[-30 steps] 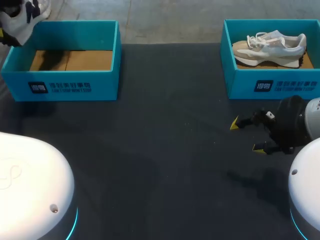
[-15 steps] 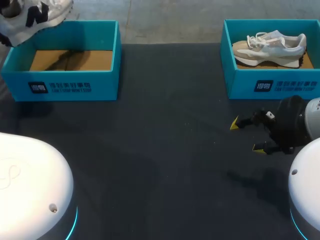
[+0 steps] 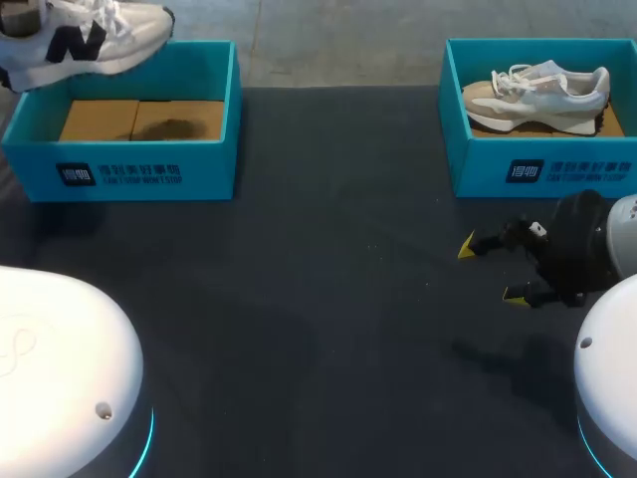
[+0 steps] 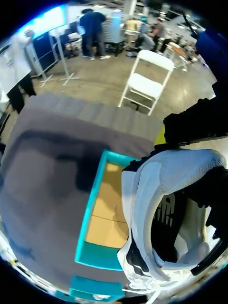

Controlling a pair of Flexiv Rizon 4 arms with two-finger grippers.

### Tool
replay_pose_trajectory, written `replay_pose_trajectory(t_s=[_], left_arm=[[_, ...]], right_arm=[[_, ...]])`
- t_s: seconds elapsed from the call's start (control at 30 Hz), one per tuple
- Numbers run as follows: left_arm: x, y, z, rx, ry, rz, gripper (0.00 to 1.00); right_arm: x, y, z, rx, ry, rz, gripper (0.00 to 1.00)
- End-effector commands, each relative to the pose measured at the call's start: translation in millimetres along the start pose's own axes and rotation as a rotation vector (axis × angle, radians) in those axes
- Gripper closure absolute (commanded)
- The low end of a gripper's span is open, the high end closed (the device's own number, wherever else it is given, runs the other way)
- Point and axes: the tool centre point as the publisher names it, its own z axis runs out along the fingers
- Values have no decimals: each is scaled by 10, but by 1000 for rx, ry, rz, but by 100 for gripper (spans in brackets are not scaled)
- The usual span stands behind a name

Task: Take the shoe out of the shoebox, open the shoe tongue, remove and reinsert the insole, then place the shoe into the shoebox

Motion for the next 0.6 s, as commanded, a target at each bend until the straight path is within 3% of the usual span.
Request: replay_pose_trajectory(t_s=[0.03,0.6], left_arm=[[46,-122,1,-103,-10,140,100],[-3,-75,41,-107,3,152,100]], right_arm=[[11,-21,-9,-3,-5,1,0],[11,-21,-9,-3,-5,1,0]])
